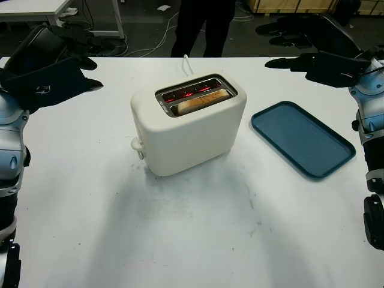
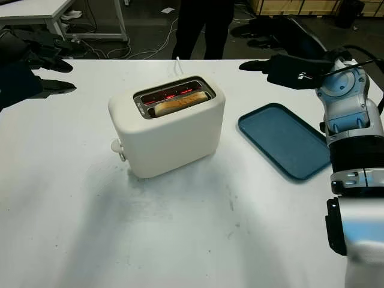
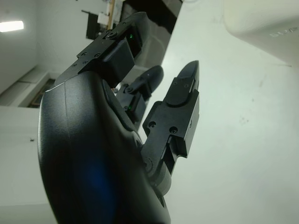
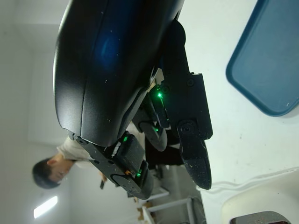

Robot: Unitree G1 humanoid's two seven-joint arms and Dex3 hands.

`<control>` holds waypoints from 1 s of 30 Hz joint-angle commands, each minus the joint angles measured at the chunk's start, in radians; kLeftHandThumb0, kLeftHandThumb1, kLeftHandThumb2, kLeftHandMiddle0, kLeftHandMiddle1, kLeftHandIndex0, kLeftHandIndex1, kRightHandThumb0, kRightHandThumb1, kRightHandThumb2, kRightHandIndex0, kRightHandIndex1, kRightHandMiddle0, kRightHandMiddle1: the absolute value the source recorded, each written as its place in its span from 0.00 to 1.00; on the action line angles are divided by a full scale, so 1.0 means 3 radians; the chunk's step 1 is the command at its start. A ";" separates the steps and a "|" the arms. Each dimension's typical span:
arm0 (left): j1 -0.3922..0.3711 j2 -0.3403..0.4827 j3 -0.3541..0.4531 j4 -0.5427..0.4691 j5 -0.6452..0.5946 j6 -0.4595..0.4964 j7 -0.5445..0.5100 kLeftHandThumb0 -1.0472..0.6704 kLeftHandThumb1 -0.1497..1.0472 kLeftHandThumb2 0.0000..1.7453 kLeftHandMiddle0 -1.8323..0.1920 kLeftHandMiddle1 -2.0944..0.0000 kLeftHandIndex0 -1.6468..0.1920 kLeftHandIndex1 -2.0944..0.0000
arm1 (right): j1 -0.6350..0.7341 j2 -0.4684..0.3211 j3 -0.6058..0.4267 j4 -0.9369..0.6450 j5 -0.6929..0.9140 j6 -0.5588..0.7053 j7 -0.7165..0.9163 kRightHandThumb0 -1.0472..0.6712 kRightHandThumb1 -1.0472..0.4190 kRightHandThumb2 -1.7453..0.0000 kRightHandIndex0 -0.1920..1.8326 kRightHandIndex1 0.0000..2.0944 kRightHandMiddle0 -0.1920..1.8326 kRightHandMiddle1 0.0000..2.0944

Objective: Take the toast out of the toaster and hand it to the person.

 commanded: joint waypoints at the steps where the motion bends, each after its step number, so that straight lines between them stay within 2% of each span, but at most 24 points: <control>1: 0.0047 0.0000 0.0030 -0.0042 -0.0004 -0.0008 0.0023 0.66 0.83 0.00 0.62 0.73 0.48 1.00 | 0.0024 0.0002 -0.0013 0.0023 0.0034 -0.0036 -0.0013 0.37 0.09 0.99 0.41 0.00 0.40 0.00; 30: 0.0070 0.0006 0.0028 -0.0078 0.0015 0.0020 0.0024 0.64 0.84 0.00 0.63 0.72 0.48 1.00 | 0.0037 0.0013 -0.0022 0.0066 0.0056 -0.0061 -0.0029 0.36 0.09 0.99 0.42 0.00 0.40 0.00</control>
